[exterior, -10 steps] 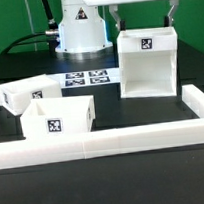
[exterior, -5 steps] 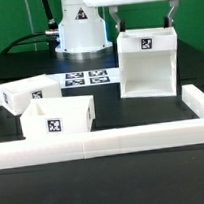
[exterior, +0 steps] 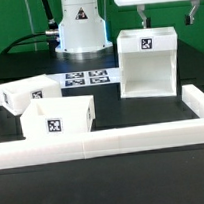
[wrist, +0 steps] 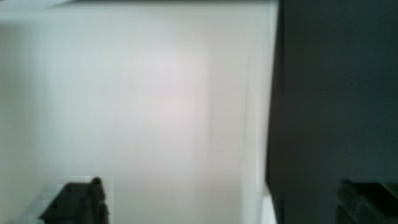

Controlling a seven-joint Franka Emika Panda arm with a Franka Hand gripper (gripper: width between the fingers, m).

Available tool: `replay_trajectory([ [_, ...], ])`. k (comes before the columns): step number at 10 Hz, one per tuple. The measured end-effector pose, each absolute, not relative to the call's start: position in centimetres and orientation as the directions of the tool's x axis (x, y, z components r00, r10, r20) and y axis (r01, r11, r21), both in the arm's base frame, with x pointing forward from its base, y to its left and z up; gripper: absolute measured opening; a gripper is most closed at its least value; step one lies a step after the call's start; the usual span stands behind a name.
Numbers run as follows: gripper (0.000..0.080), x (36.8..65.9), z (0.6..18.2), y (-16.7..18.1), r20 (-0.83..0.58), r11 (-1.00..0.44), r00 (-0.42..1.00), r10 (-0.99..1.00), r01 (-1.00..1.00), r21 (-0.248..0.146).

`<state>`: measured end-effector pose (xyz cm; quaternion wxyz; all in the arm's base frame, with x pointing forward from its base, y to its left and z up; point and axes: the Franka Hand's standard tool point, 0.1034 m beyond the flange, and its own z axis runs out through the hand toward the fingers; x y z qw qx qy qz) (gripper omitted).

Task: Assemble drawer

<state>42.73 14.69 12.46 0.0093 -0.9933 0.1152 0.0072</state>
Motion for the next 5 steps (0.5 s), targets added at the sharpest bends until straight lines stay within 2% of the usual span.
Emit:
replay_trajectory([
  [3, 0.065, 41.4, 10.4, 15.7, -0.017, -0.975, 0.975, -0.222, -0.222, -0.025],
  [5, 0.065, 41.2, 9.8, 15.7, -0.026, -0.974, 0.974, -0.223, -0.224, -0.025],
])
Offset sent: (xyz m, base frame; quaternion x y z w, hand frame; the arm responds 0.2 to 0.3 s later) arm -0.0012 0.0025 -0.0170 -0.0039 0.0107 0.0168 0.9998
